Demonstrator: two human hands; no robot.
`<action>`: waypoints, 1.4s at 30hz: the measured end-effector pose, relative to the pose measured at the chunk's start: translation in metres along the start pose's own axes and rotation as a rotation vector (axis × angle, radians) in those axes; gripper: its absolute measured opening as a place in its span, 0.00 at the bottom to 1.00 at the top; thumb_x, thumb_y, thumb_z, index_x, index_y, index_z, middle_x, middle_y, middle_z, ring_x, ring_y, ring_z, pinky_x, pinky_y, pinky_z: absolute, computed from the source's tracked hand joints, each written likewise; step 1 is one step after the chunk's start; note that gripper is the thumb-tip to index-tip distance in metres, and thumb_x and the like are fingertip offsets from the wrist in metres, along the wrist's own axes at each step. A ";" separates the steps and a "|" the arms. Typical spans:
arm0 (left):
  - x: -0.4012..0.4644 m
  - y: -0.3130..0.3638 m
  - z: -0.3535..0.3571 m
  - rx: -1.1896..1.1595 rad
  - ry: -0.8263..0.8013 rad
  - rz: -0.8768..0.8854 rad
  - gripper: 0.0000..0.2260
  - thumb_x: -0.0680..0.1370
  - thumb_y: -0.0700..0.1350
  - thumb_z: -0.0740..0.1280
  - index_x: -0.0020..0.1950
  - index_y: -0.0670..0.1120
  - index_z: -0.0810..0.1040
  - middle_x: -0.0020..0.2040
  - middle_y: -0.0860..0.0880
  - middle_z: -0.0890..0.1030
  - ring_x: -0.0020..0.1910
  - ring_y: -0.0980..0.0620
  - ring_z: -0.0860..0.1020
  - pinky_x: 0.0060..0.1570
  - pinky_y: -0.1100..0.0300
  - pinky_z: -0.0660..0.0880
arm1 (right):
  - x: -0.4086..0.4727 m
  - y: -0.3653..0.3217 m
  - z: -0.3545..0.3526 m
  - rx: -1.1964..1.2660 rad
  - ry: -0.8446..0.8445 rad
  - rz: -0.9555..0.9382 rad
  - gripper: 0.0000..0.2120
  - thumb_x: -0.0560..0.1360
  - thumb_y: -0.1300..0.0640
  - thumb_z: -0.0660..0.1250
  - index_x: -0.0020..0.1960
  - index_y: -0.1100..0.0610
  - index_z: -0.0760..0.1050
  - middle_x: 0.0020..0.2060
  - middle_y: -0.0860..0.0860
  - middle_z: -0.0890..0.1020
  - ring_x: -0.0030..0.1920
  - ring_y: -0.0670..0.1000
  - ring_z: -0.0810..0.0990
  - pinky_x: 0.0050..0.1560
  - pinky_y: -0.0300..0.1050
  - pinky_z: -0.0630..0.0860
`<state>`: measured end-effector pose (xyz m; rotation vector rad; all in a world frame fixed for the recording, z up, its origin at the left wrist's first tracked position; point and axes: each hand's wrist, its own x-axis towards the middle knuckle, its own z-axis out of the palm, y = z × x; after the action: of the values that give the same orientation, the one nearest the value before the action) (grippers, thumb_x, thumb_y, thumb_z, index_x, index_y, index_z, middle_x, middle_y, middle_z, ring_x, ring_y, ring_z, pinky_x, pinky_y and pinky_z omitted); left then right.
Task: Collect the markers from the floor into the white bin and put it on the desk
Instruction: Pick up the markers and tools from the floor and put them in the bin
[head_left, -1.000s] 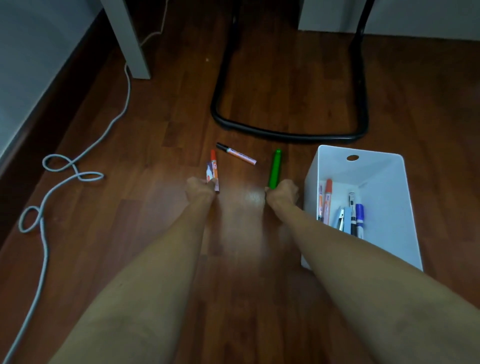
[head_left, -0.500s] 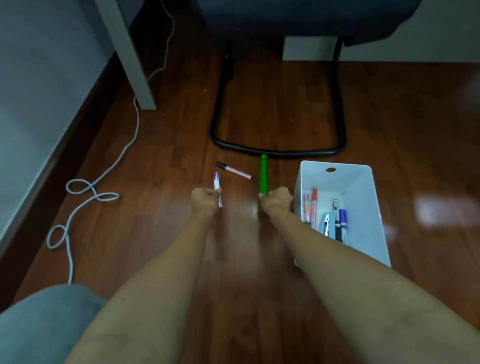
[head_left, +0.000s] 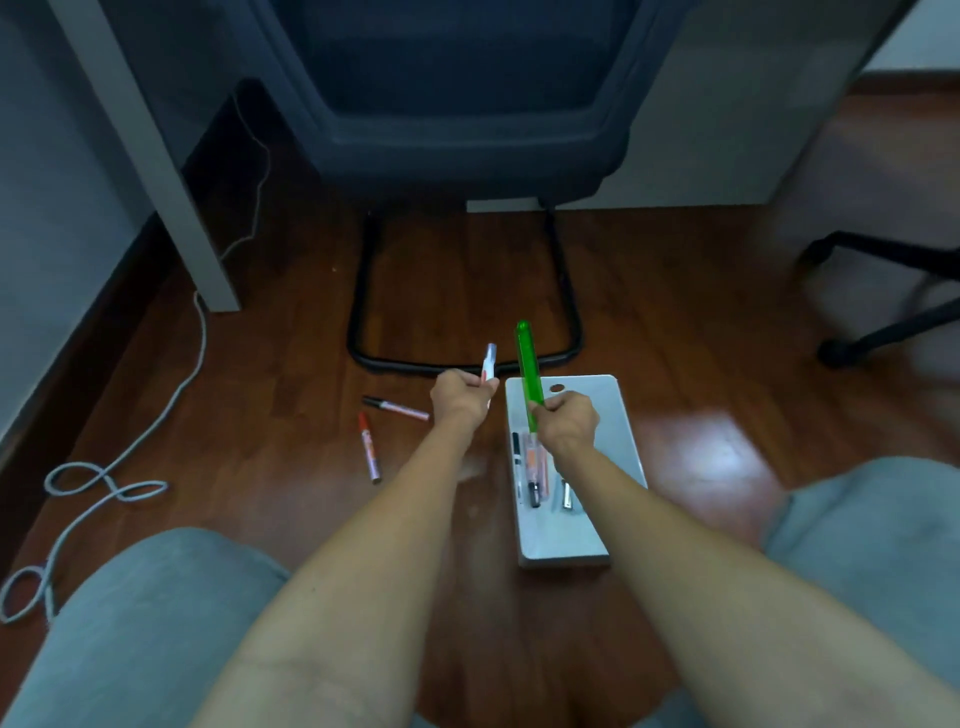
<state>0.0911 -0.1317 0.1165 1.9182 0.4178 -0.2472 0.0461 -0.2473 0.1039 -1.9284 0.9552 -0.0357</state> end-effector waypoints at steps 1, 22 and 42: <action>-0.005 0.000 0.011 -0.008 -0.028 -0.009 0.12 0.72 0.46 0.75 0.48 0.38 0.84 0.51 0.41 0.85 0.51 0.44 0.83 0.53 0.57 0.76 | 0.002 0.007 -0.009 0.007 0.022 0.015 0.07 0.75 0.57 0.74 0.42 0.60 0.80 0.48 0.60 0.85 0.52 0.61 0.82 0.52 0.48 0.77; 0.024 -0.025 -0.024 0.037 0.034 -0.017 0.12 0.72 0.49 0.74 0.31 0.47 0.79 0.42 0.39 0.86 0.46 0.41 0.85 0.53 0.49 0.81 | 0.016 -0.014 0.003 -0.073 0.041 -0.084 0.23 0.77 0.49 0.69 0.28 0.61 0.74 0.35 0.62 0.79 0.40 0.58 0.78 0.46 0.45 0.71; 0.103 -0.194 -0.074 0.054 0.305 -0.285 0.23 0.69 0.54 0.76 0.53 0.37 0.79 0.52 0.35 0.82 0.52 0.37 0.82 0.54 0.48 0.79 | 0.047 0.005 0.205 -0.484 -0.403 -0.475 0.18 0.76 0.51 0.72 0.59 0.63 0.80 0.59 0.62 0.80 0.59 0.61 0.80 0.60 0.49 0.77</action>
<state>0.1060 0.0190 -0.0590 1.9521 0.8992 -0.1512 0.1564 -0.1270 -0.0285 -2.4456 0.2317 0.3237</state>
